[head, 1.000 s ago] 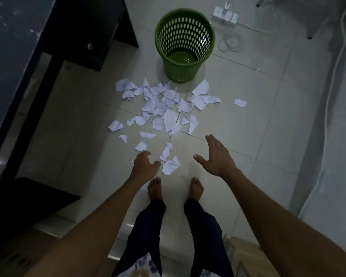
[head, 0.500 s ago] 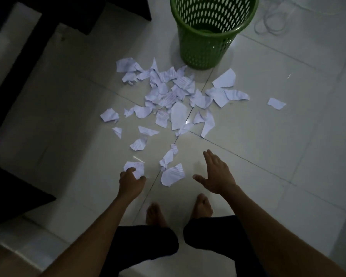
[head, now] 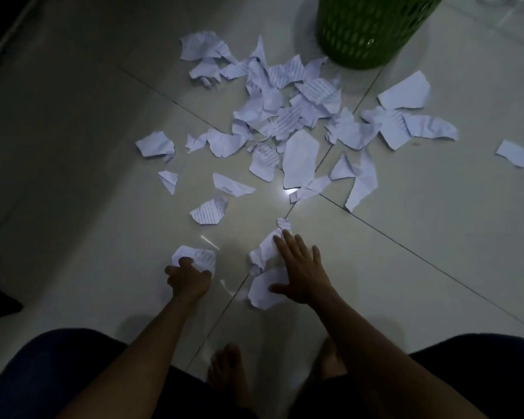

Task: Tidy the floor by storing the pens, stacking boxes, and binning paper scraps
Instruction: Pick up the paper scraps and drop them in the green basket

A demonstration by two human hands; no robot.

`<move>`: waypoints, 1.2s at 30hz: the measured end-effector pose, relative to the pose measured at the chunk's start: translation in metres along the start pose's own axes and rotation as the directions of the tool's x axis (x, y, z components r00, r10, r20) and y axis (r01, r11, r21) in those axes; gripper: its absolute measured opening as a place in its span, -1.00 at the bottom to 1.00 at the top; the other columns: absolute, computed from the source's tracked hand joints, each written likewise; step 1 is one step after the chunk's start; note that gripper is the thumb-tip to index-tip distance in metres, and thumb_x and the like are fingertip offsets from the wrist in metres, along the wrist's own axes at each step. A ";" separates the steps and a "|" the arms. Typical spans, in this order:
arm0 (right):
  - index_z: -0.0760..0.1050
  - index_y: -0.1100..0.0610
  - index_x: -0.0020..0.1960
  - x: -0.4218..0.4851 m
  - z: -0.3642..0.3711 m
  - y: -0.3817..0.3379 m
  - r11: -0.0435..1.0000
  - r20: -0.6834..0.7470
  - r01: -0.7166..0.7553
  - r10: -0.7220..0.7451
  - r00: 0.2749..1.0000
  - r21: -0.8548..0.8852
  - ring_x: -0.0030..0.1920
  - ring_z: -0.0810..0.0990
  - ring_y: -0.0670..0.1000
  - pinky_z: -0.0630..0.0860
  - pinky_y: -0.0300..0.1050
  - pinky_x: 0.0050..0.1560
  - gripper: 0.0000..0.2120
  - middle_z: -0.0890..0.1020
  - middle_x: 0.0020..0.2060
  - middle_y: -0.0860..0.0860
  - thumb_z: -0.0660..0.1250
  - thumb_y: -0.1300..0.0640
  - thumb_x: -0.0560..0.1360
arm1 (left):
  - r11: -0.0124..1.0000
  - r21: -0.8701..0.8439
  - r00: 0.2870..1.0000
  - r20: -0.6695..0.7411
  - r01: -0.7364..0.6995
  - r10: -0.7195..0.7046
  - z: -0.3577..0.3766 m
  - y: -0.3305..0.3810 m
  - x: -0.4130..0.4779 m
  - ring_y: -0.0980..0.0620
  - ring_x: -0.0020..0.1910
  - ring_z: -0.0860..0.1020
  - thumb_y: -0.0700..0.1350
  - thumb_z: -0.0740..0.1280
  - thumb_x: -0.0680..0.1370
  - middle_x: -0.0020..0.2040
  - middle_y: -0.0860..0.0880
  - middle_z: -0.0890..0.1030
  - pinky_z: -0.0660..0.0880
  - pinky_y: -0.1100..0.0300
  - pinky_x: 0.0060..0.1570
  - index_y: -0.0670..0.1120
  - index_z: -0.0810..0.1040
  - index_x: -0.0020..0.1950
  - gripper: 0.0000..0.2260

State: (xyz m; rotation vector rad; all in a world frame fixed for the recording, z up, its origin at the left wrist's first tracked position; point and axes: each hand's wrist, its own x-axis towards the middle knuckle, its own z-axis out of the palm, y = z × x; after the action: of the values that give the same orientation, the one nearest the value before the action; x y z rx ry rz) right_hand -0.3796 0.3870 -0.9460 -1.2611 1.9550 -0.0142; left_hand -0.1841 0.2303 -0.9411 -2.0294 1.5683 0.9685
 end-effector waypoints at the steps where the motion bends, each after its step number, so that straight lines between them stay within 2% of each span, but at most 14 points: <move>1: -0.31 -0.07 0.54 0.005 0.007 -0.001 0.999 -0.003 0.026 -0.026 1.000 -0.025 0.54 -0.28 0.12 -0.17 0.27 0.48 0.05 -0.31 0.54 -0.02 0.34 -0.33 0.38 | 1.000 0.000 1.000 -0.012 -0.003 0.003 0.005 0.000 0.005 -0.33 0.22 0.38 -0.03 0.39 0.49 0.32 -0.29 0.22 0.43 -0.01 0.17 -0.14 0.33 0.34 -0.52; 7: -0.21 -0.14 0.55 0.036 0.029 -0.006 0.982 -0.060 0.100 -0.111 0.992 -0.163 0.53 -0.32 0.16 -0.24 0.30 0.47 -0.04 -0.29 0.54 0.02 0.32 -0.32 0.40 | 0.982 0.013 0.972 -0.137 -0.190 0.190 0.023 0.004 0.028 -0.30 0.23 0.32 -0.23 0.36 0.47 0.29 -0.27 0.22 0.41 -0.02 0.08 -0.13 0.31 0.29 -0.58; 11: -0.14 -0.16 0.55 0.050 0.021 0.000 0.971 -0.093 0.104 -0.126 0.988 -0.215 0.54 -0.28 0.16 -0.24 0.25 0.48 -0.10 -0.26 0.55 0.03 0.32 -0.30 0.42 | 0.938 0.215 0.944 -0.127 -0.272 0.303 0.024 0.016 0.026 -0.20 0.24 0.34 -0.17 0.37 0.49 0.29 -0.18 0.27 0.39 -0.08 0.14 -0.03 0.31 0.31 -0.56; 16: -0.13 -0.17 0.55 0.059 0.006 0.015 0.970 -0.133 0.056 -0.089 0.987 -0.237 0.53 -0.29 0.17 -0.25 0.22 0.47 -0.13 -0.28 0.54 0.03 0.33 -0.24 0.44 | 0.833 0.232 0.850 -0.045 -0.502 0.525 0.018 0.037 0.033 -0.18 0.28 0.32 -0.24 0.41 0.44 0.29 -0.16 0.31 0.41 -0.02 0.21 -0.09 0.34 0.30 -0.53; 18: -0.11 -0.19 0.54 0.061 0.001 0.019 0.970 -0.143 0.047 -0.083 0.986 -0.239 0.54 -0.28 0.16 -0.25 0.20 0.48 -0.16 -0.28 0.54 0.02 0.33 -0.23 0.45 | 0.794 0.339 0.824 -0.086 -0.504 0.560 0.017 0.047 0.032 -0.14 0.28 0.32 -0.15 0.47 0.40 0.28 -0.13 0.32 0.43 -0.01 0.18 -0.08 0.33 0.26 -0.49; 20: -0.07 -0.19 0.54 0.064 -0.001 0.020 0.971 -0.151 0.041 -0.078 0.985 -0.235 0.54 -0.26 0.16 -0.23 0.19 0.48 -0.18 -0.26 0.55 0.02 0.33 -0.22 0.45 | 0.758 0.491 0.802 -0.179 -0.429 0.570 0.013 0.057 0.031 -0.11 0.24 0.34 0.00 0.54 0.31 0.25 -0.12 0.35 0.45 0.02 0.12 -0.05 0.31 0.21 -0.41; 22: -0.03 -0.20 0.53 0.066 -0.003 0.022 0.972 -0.161 0.042 -0.080 0.984 -0.229 0.55 -0.23 0.15 -0.20 0.18 0.49 -0.20 -0.23 0.55 0.01 0.34 -0.21 0.45 | 0.753 0.499 0.780 -0.217 -0.429 0.588 0.012 0.061 0.035 -0.13 0.27 0.30 0.04 0.58 0.24 0.31 -0.13 0.30 0.42 -0.01 0.13 -0.03 0.28 0.27 -0.27; 24: 0.02 -0.20 0.53 0.068 -0.004 0.024 0.975 -0.172 0.044 -0.083 0.982 -0.219 0.55 -0.19 0.14 -0.17 0.16 0.49 -0.22 -0.19 0.56 0.01 0.36 -0.20 0.44 | 0.773 0.378 0.794 -0.139 -0.510 0.592 0.014 0.062 0.042 -0.17 0.40 0.15 -0.03 0.60 0.24 0.46 -0.15 0.13 0.36 -0.07 0.25 0.01 0.21 0.42 -0.14; 27: 0.06 -0.19 0.52 0.070 -0.006 0.026 0.978 -0.189 0.034 -0.074 0.979 -0.208 0.55 -0.13 0.13 -0.12 0.14 0.50 -0.25 -0.13 0.57 0.02 0.35 -0.20 0.44 | 0.789 0.239 0.816 0.025 -0.566 0.578 0.017 0.066 0.047 -0.18 0.49 0.00 -0.10 0.56 0.32 0.53 -0.15 -0.02 0.25 -0.04 0.37 0.04 0.15 0.49 -0.14; 31: 0.13 -0.17 0.50 0.070 -0.009 0.027 0.982 -0.198 0.023 -0.060 0.978 -0.187 0.54 -0.03 0.14 -0.02 0.12 0.49 -0.28 -0.03 0.57 0.04 0.37 -0.20 0.43 | 0.748 0.308 0.798 0.070 -0.588 0.598 0.028 0.071 0.038 -0.17 0.47 0.02 -0.05 0.52 0.38 0.52 -0.14 -0.01 0.23 0.01 0.38 0.03 0.17 0.49 -0.22; 36: 0.25 -0.10 0.44 0.076 -0.022 0.033 0.982 -0.247 -0.020 -0.028 0.969 -0.190 0.49 0.13 0.15 0.13 0.09 0.41 -0.37 0.10 0.54 0.08 0.34 -0.21 0.44 | 0.657 0.414 0.747 0.093 -0.630 0.658 0.038 0.090 0.023 -0.11 0.44 0.09 -0.02 0.52 0.37 0.53 -0.05 -0.02 0.37 0.01 0.29 0.05 0.21 0.44 -0.26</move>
State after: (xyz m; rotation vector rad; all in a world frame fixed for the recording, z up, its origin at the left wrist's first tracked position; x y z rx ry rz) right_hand -0.4332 0.3366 -0.9900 -1.4456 2.2119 0.0140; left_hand -0.2771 0.2140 -0.9749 -1.2045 2.3755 0.6752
